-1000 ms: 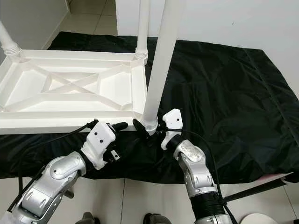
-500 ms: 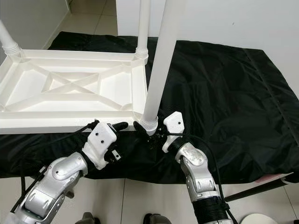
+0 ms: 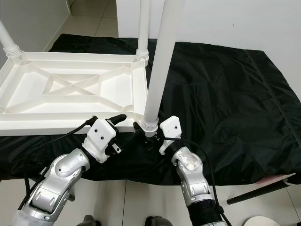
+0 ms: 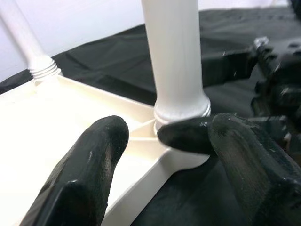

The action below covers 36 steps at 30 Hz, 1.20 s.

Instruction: Building children table

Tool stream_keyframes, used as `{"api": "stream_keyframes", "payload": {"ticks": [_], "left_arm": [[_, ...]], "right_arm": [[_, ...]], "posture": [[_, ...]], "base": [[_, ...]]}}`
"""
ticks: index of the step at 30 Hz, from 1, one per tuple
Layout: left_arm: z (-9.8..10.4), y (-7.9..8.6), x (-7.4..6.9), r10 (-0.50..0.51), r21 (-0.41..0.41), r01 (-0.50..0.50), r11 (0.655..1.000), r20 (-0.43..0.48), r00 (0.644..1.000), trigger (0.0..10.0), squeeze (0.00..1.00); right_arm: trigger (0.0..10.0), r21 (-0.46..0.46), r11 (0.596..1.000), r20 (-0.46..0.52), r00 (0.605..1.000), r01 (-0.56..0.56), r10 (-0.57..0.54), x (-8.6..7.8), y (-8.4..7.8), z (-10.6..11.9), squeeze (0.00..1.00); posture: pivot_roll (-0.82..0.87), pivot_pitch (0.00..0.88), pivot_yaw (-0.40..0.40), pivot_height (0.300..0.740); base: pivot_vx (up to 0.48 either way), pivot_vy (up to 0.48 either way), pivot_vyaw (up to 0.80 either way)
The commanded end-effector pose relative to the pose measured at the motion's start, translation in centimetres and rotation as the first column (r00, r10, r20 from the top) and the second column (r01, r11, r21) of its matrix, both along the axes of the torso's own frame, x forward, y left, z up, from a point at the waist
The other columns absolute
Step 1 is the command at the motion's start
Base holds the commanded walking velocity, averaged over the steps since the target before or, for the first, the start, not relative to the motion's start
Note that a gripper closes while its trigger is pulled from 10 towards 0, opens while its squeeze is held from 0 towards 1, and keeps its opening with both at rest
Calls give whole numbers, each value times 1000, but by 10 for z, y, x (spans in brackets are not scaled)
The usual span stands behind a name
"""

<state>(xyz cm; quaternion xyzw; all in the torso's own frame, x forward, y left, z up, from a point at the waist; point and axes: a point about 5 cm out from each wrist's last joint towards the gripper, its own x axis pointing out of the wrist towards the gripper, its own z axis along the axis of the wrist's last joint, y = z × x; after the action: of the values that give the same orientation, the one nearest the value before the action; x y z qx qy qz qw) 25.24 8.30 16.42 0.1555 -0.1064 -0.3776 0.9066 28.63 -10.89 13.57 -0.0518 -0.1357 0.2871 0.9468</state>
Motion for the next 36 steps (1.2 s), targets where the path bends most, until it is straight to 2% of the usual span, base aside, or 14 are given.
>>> {"api": "stream_keyframes", "payload": {"ticks": [1,5,6,11,14,16,21,24,30,31,32,33,34,36], "left_arm": [[-2,8,7,219,-58,-217,974,28,975,10000,0],[-4,10,10,248,-70,-247,967,8,969,10000,0],[-6,9,9,223,-43,-222,974,10,975,10000,0],[-8,9,6,182,-15,-181,983,8,983,10000,0],[-8,7,4,116,-3,-116,993,-5,993,10000,0],[-8,0,-4,-6,17,7,1000,-41,999,10000,0],[-3,-6,-8,-87,24,89,996,-66,994,10000,0],[2,-13,-13,-171,13,174,985,-120,978,10000,0],[2,-14,-15,-197,21,201,979,-132,972,10000,0],[2,-13,-17,-207,23,212,977,-139,968,10000,0],[2,-13,-17,-207,23,212,977,-139,968,10000,0],[4,-12,-16,-210,9,213,977,-143,967,10000,0],[5,-11,-15,-211,6,214,977,-143,967,10000,0],[5,-11,-15,-211,6,214,977,-143,967,10000,0]], "right_arm": [[10000,3,1000,1,1000,27,-27,-2,1,-4,0],[10000,19,998,-3,998,58,-58,0,1,-4,0],[10000,9,998,-3,998,57,-57,3,1,-1,0],[10000,-9,999,-7,999,43,-43,5,1,1,0],[10000,-41,999,-4,1000,15,-15,12,-1,4,0],[10000,-108,993,-1,999,-42,42,20,-5,7,0],[10000,-148,984,-3,995,-102,103,30,-10,14,0],[10000,-179,970,-7,986,-164,166,40,-14,21,0],[10000,-201,959,-27,979,-202,200,44,-16,21,0],[4235,-209,953,-37,976,-220,217,46,-16,21,0],[4235,-209,953,-37,976,-220,217,46,-16,21,0],[2627,-210,945,-58,968,-251,244,48,-16,21,0],[0,-219,937,-71,962,-272,263,51,-16,21,0],[0,-219,937,-71,962,-272,263,51,-16,21,0]], "posture": [[-6,52,-5,740],[1,53,-8,740],[-2,63,-1,740],[-2,63,-1,740],[0,69,1,740],[-1,75,6,740],[-3,90,13,740],[-2,99,20,740],[1,102,19,740],[1,102,19,740],[1,102,19,740],[0,101,21,740],[0,99,19,740],[0,99,19,740]], "base": [[0,0,0],[0,0,0],[0,0,0],[0,0,0],[0,0,0],[0,0,0],[0,0,0],[0,0,0],[0,0,0],[0,0,0],[0,0,0],[0,0,0],[0,0,0],[0,0,0]]}}
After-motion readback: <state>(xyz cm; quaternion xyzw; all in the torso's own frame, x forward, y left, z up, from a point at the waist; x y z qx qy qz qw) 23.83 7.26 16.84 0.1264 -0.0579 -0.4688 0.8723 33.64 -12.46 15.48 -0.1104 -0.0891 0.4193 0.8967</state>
